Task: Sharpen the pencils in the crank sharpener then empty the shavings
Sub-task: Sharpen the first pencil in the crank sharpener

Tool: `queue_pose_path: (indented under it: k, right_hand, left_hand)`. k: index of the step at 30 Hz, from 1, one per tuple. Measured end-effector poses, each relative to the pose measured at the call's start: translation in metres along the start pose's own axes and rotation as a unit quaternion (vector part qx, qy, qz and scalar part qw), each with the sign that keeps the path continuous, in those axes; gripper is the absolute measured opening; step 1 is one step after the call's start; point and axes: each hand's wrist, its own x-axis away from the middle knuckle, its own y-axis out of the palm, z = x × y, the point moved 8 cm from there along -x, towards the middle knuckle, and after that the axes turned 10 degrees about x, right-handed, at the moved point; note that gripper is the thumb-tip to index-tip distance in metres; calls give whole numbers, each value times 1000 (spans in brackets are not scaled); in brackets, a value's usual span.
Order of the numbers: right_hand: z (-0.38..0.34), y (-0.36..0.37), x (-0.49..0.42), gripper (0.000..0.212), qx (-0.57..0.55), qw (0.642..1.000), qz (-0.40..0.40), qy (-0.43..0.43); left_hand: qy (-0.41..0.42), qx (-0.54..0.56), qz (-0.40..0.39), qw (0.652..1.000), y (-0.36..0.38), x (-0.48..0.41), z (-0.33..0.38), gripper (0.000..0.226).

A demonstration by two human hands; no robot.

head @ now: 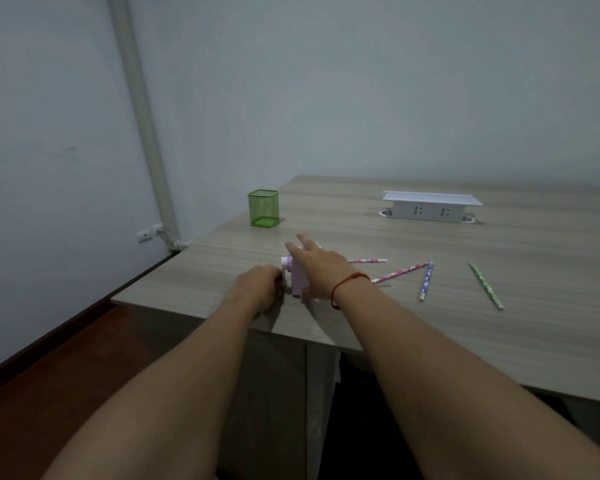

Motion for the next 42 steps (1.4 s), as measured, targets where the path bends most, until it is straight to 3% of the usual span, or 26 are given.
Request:
queue_pose_path:
  k: [3, 9, 16, 27, 34, 42]
  right_hand:
    - [-4, 3, -1, 102, 7, 999, 13, 34]
    - [-4, 5, -9, 78, -6, 997, 34, 64]
    - [-5, 7, -3, 84, -11, 998, 35, 47]
    - [-5, 8, -7, 77, -15, 997, 49, 57]
    - [-5, 7, -10, 79, -2, 997, 42, 72]
    - [-5, 8, -15, 70, 25, 994, 33, 100]
  left_hand:
    - [38, -60, 27, 997, -4, -3, 1, 20]
    - [115, -151, 64, 980, 1, -2, 12, 17]
    - [198, -268, 24, 943, 5, -13, 10, 22]
    - [183, -282, 49, 940, -13, -33, 21, 28]
    - [203, -192, 104, 954, -44, -38, 34, 26]
    - [259, -151, 144, 943, -61, -1, 48, 23]
